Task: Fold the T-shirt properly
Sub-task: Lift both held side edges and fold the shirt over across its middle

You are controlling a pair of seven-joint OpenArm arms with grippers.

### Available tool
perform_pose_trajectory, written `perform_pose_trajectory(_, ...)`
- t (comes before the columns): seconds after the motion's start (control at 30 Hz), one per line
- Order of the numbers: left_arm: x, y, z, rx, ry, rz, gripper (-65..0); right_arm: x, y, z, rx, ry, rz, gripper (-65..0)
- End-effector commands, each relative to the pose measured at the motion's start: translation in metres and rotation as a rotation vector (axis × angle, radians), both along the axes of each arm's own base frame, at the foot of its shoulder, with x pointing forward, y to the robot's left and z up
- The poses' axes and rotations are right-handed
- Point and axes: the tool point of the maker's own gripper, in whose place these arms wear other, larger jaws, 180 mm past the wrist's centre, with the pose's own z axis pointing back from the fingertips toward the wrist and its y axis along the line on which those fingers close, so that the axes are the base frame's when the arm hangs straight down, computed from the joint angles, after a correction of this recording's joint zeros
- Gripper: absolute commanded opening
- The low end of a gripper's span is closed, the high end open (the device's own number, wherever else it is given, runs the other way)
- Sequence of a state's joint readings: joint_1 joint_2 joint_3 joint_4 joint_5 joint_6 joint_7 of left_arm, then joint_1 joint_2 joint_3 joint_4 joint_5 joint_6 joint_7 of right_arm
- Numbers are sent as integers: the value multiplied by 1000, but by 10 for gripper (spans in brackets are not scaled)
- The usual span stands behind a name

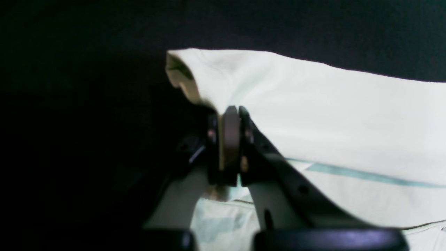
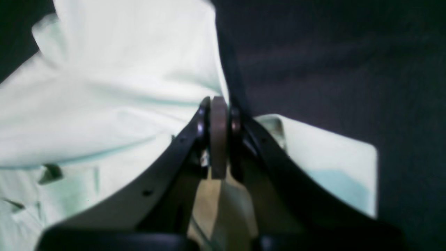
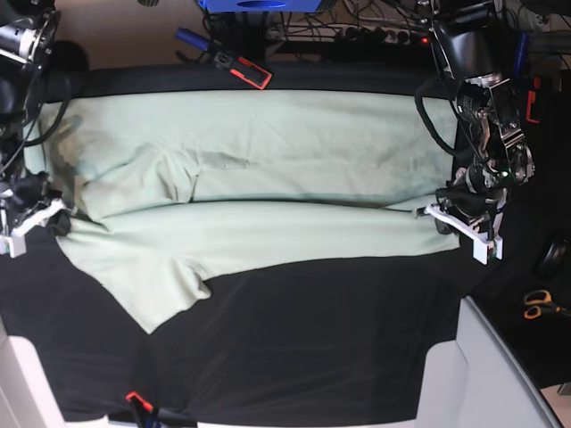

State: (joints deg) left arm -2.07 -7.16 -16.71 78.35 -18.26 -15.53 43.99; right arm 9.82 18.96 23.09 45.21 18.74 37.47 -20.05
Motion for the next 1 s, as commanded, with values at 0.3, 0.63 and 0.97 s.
perform_pose_trajectory(0.3, -9, 5, 14, 41, -35, -13, -650, -4, -12, 9, -23, -19, -4, -650)
perform_pose_trajectory(0.63, -17, 7, 9, 51, -15, -14, -595, -13, -7, 8, -15, 36, 25, -572)
perform_pose_trajectory(0.97, -4, 26, 25, 85, -47, -2, -262, 22, -2, 69, -70, -83, 82, -167)
